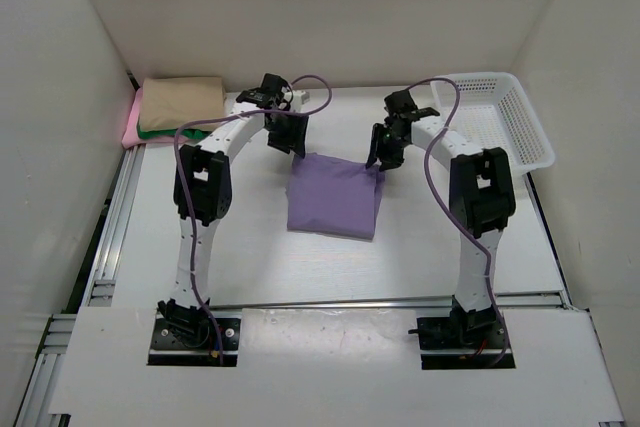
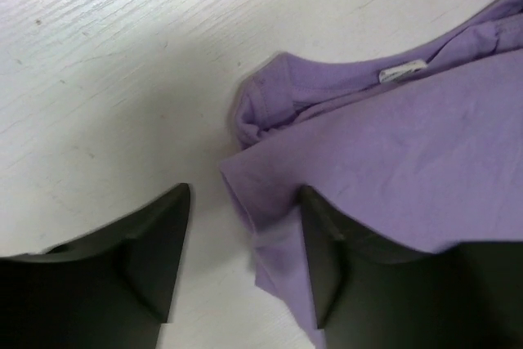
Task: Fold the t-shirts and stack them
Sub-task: Fold the long partially folded tshirt into a neat square
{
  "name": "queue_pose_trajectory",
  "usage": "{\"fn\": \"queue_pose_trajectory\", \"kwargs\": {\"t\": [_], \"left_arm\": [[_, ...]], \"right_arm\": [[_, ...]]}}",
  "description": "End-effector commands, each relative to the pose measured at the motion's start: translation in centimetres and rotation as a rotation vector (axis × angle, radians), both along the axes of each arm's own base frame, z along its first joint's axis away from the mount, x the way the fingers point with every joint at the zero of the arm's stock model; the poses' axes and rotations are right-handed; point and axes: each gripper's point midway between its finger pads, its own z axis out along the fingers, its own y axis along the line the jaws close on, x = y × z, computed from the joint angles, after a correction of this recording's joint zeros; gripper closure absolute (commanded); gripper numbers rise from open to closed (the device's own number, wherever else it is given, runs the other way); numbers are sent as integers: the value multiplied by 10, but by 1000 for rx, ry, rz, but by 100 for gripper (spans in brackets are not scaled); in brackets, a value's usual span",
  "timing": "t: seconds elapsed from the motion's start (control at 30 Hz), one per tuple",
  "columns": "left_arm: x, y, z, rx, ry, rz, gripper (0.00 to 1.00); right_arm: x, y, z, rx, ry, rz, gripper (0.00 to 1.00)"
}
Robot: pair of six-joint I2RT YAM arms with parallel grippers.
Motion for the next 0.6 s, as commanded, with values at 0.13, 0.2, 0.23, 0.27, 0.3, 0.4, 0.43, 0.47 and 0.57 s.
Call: {"fn": "queue_pose_trajectory", "kwargs": {"t": [0.13, 0.2, 0.23, 0.27, 0.3, 0.4, 0.43, 0.47, 0.57], "left_arm": [[3, -25, 18, -129, -21, -73, 59], [-1, -29, 17, -151, -4, -87, 63], [-2, -30, 17, -160, 0, -92, 71], [-2, -30, 17, -160, 0, -92, 76], [-2, -30, 17, -160, 0, -92, 80], [-2, -26, 15, -135, 0, -79, 90], [-2, -26, 20, -137, -8, -79, 90], [-3, -25, 26, -140, -17, -80, 90], [-8, -24, 45, -149, -45, -82, 90]], "right_arm": [[13, 12, 13, 44, -51, 56, 63], [12, 14, 14, 60, -46, 64, 63], [12, 14, 14, 60, -46, 64, 63], [12, 14, 14, 60, -46, 64, 63], [9, 14, 7, 55, -29, 64, 66], [5, 13, 3, 55, -22, 93, 90], [5, 14, 8, 58, -34, 93, 96], [3, 13, 9, 57, -32, 93, 100], [-1, 12, 27, 77, -79, 82, 100]]}}
